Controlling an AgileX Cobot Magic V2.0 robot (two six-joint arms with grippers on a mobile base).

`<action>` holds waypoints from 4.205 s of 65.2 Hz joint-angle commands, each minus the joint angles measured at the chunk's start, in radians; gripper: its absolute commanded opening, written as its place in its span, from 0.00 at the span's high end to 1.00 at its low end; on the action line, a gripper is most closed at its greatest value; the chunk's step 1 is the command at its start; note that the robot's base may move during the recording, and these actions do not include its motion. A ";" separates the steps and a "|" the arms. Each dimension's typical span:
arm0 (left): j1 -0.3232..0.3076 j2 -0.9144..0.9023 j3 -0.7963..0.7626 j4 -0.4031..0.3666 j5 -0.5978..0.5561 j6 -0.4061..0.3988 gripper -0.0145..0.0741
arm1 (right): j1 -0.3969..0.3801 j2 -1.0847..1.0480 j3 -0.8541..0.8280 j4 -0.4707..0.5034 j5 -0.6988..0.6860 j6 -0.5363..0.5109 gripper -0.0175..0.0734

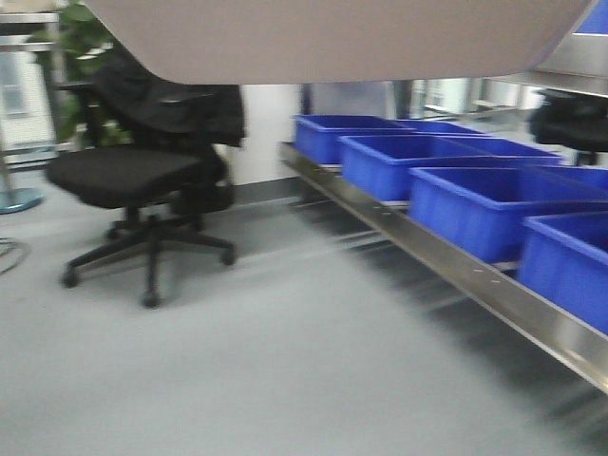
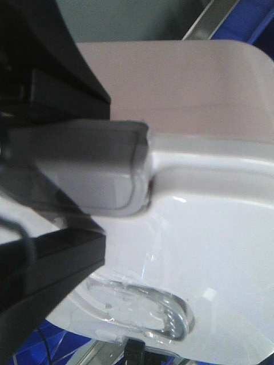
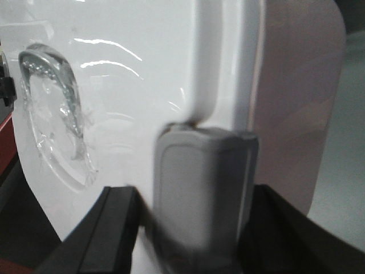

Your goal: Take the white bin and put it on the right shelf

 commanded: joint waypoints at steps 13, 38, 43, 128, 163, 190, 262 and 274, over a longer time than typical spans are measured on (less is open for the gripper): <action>-0.023 -0.034 -0.033 -0.185 0.105 0.006 0.54 | 0.012 -0.015 -0.033 0.166 0.110 -0.013 0.34; -0.023 -0.034 -0.033 -0.185 0.105 0.006 0.54 | 0.012 -0.015 -0.033 0.166 0.110 -0.013 0.34; -0.023 -0.034 -0.033 -0.185 0.105 0.006 0.54 | 0.012 -0.015 -0.033 0.166 0.110 -0.013 0.34; -0.023 -0.032 -0.033 -0.185 0.105 0.006 0.54 | 0.012 -0.015 -0.033 0.166 0.110 -0.013 0.34; -0.023 -0.032 -0.033 -0.185 0.105 0.006 0.54 | 0.012 -0.015 -0.033 0.166 0.110 -0.013 0.34; -0.023 -0.032 -0.033 -0.185 0.105 0.006 0.54 | 0.012 -0.015 -0.033 0.166 0.110 -0.013 0.34; -0.023 -0.032 -0.033 -0.185 0.105 0.006 0.54 | 0.012 -0.015 -0.033 0.166 0.110 -0.013 0.34; -0.023 -0.032 -0.033 -0.185 0.105 0.006 0.54 | 0.012 -0.015 -0.033 0.166 0.110 -0.013 0.34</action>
